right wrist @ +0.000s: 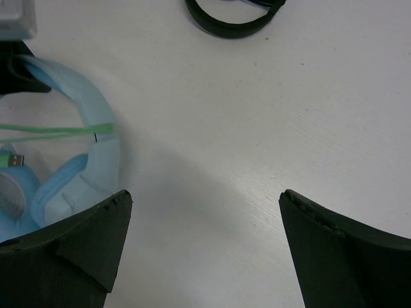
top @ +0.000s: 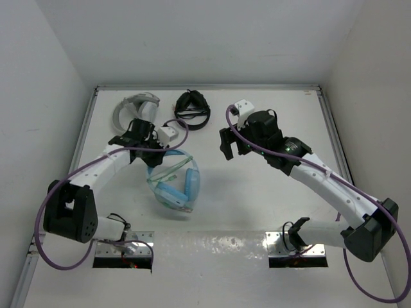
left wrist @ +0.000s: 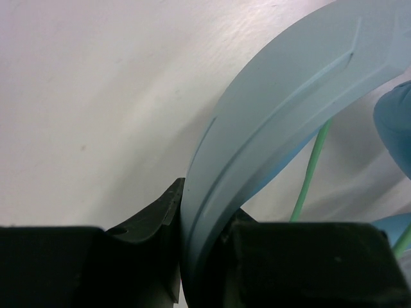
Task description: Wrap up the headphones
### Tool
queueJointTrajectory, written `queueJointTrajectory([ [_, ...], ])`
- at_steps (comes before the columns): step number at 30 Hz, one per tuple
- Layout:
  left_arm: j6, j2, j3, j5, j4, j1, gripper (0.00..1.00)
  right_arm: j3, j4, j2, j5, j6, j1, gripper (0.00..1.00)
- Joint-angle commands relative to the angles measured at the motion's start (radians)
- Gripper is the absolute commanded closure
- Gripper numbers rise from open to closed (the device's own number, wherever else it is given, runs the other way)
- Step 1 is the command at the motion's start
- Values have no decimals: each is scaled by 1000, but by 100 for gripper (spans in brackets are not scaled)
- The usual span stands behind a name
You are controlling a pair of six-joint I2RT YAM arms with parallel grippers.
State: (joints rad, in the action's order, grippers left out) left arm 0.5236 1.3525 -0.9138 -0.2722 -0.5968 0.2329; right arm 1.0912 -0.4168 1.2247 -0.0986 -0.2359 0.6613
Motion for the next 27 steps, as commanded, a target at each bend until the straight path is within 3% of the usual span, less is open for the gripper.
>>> queueJointTrajectory([
  [1,22,17,30,-104,46,84,100,10,19,-8,-23,-11,-2,5],
  [6,39,83,81,-79,118,98,100,3,18,-5,-50,-23,-2,4],
  [7,42,102,88,-85,133,98,96,1,15,1,-50,-25,-2,4],
  [8,41,108,90,-93,143,98,88,1,13,4,-49,-28,-2,4],
  [9,38,115,90,-105,149,98,67,-1,12,7,-49,-29,-2,4],
  [10,35,125,89,-110,158,98,56,1,6,10,-49,-31,-2,4],
  [12,32,129,79,-119,157,100,37,6,1,19,-49,-31,-2,4],
  [14,32,131,40,-111,140,97,25,13,0,27,-49,-26,-2,4],
  [20,-14,122,-132,-9,57,69,14,65,-19,56,-41,-8,-2,4],
  [23,-49,117,-194,136,37,42,10,110,-56,90,-67,-8,-2,4],
  [25,-89,125,-224,261,37,-9,10,143,-89,119,-128,-19,-12,3],
  [27,-137,149,-282,295,19,-84,10,160,-121,150,-135,-34,-49,2],
])
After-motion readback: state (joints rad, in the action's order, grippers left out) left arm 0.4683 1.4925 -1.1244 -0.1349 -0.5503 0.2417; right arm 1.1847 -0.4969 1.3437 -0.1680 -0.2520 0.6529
